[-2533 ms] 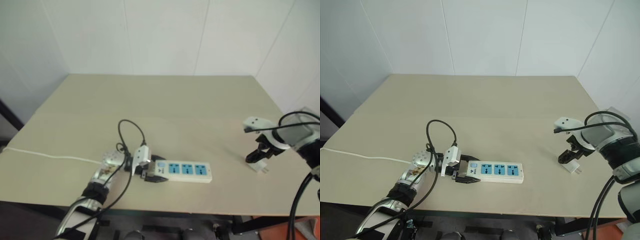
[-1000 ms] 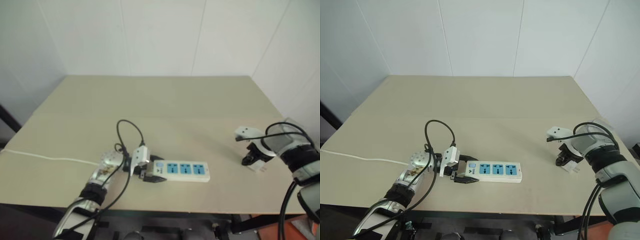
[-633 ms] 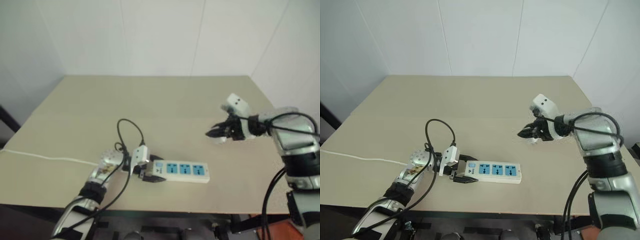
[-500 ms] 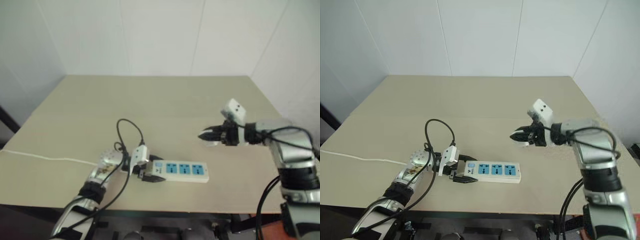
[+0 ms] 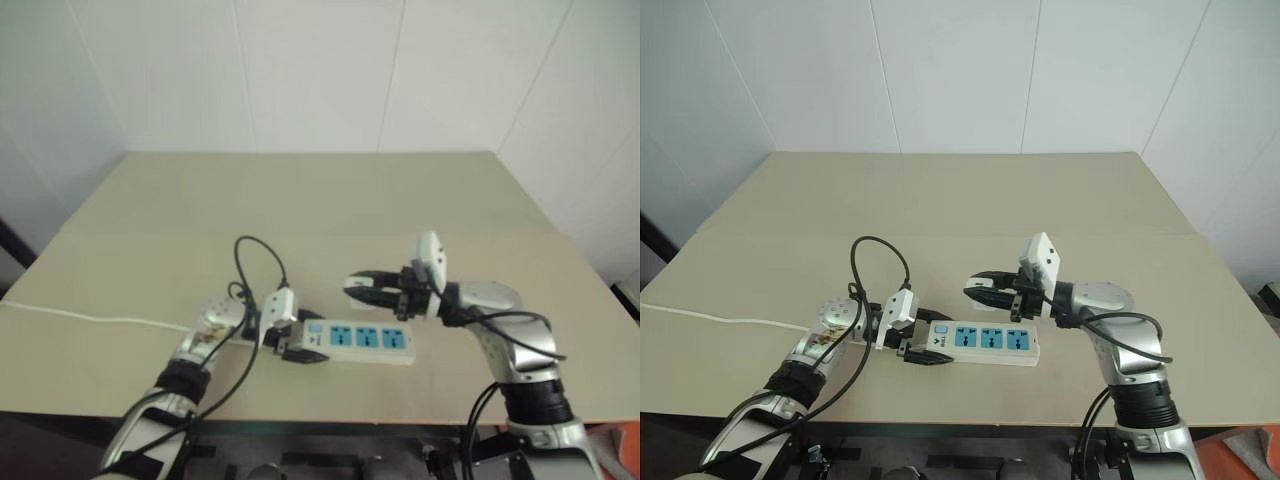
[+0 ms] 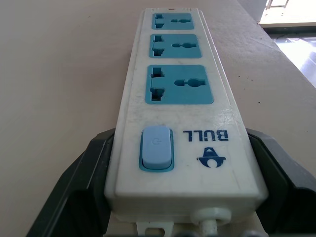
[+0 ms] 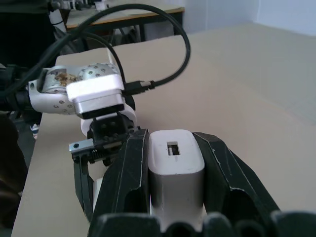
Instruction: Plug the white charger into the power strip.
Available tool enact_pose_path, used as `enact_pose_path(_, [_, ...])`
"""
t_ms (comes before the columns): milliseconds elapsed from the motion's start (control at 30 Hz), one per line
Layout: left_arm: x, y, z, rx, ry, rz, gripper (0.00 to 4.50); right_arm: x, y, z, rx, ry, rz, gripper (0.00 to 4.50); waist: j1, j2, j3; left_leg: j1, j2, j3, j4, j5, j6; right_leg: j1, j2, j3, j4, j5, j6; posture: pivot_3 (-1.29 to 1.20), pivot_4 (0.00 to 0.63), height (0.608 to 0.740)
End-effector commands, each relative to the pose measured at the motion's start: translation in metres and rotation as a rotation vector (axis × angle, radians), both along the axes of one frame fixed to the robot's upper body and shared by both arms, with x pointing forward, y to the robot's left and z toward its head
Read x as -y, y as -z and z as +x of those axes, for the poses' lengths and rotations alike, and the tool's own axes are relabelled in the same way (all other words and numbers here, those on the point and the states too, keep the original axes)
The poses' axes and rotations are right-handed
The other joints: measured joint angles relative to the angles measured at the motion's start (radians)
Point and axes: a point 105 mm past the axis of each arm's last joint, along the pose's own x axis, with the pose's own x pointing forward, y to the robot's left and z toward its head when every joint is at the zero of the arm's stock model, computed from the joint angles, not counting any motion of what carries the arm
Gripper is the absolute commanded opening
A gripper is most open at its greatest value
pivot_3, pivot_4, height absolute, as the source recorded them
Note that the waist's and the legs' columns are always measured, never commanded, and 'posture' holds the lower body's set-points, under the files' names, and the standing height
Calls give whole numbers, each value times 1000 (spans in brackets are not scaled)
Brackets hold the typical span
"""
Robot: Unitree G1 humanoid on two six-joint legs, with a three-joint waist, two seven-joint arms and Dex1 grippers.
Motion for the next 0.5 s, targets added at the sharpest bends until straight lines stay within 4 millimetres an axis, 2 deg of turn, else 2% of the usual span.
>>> enact_pose_path(33, [-3,15,-4,-29,9,77,3291,-12,-6,-7,57,-53,44,1133,0,0,0,0,0,0,0,0,0,0,0,0,0,0,0,0,150,740])
enact_pose_path(267, [-1,16,-5,-28,6,73,3291,-23,17,-9,82,-78,14,1133,1,0,0,0,0,0,0,0,0,0,0,0,0,0,0,0,150,740])
enact_pose_path(500, [-2,17,-6,-35,-4,68,3291,-27,22,-9,75,-92,11,1133,1,0,0,0,0,0,0,0,0,0,0,0,0,0,0,0,150,740])
